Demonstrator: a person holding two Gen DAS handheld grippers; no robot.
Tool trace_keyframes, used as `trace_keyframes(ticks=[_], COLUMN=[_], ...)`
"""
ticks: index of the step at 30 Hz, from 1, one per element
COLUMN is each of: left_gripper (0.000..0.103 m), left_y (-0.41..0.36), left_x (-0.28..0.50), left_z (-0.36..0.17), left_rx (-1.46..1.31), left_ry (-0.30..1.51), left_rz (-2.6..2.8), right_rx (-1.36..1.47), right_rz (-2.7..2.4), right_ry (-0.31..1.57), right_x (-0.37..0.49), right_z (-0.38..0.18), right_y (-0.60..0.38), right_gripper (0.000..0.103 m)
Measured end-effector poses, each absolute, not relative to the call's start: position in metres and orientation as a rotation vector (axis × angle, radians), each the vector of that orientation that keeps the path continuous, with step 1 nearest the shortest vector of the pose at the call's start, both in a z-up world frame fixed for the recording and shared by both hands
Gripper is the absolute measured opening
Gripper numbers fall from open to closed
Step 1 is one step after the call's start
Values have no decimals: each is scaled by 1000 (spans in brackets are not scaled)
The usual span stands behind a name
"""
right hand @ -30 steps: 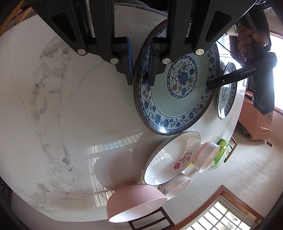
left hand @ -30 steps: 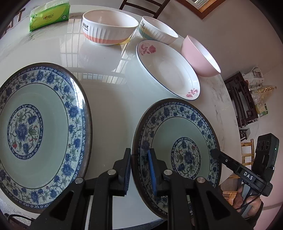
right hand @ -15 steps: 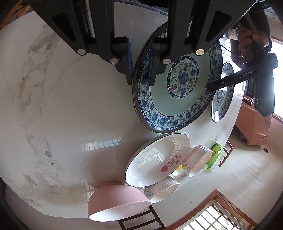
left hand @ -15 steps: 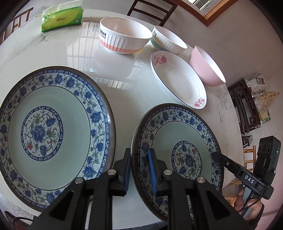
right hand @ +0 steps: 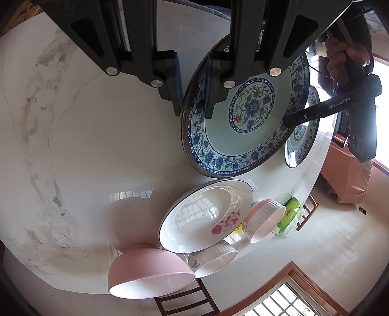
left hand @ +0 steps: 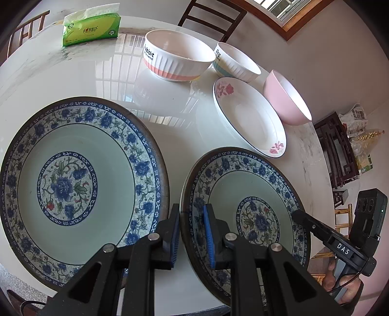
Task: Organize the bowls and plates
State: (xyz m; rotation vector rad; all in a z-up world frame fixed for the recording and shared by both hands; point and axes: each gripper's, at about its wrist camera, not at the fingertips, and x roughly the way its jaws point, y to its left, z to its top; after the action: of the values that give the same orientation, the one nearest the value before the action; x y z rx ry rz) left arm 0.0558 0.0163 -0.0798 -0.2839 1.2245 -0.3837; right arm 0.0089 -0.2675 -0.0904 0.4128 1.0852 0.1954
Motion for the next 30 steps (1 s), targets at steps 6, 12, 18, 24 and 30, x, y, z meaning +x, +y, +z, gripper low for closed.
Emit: trace_keyframes(ticks=[6, 12, 18, 24, 30], left_gripper=[19, 20, 24, 24, 25], left_y=[10, 3, -5, -5, -7], left_x=[54, 58, 64, 71, 65], left_z=[-89, -98, -98, -99, -98], left_rx=[-267, -263, -218, -237, -185], left_ry=[1264, 1304, 1303, 1294, 1264], left_rz=[-390, -403, -408, -415, -447], right_rx=[379, 377, 412, 433, 458], right_rz=[193, 193, 242, 285, 301], right_ry=[1129, 1145, 1164, 1155, 1147], right_x=[9, 9, 10, 12, 11], right_z=[-99, -103, -114, -116, -118], right_y=[-269, -277, -283, -288, -291], right_gripper=[17, 17, 20, 20, 20])
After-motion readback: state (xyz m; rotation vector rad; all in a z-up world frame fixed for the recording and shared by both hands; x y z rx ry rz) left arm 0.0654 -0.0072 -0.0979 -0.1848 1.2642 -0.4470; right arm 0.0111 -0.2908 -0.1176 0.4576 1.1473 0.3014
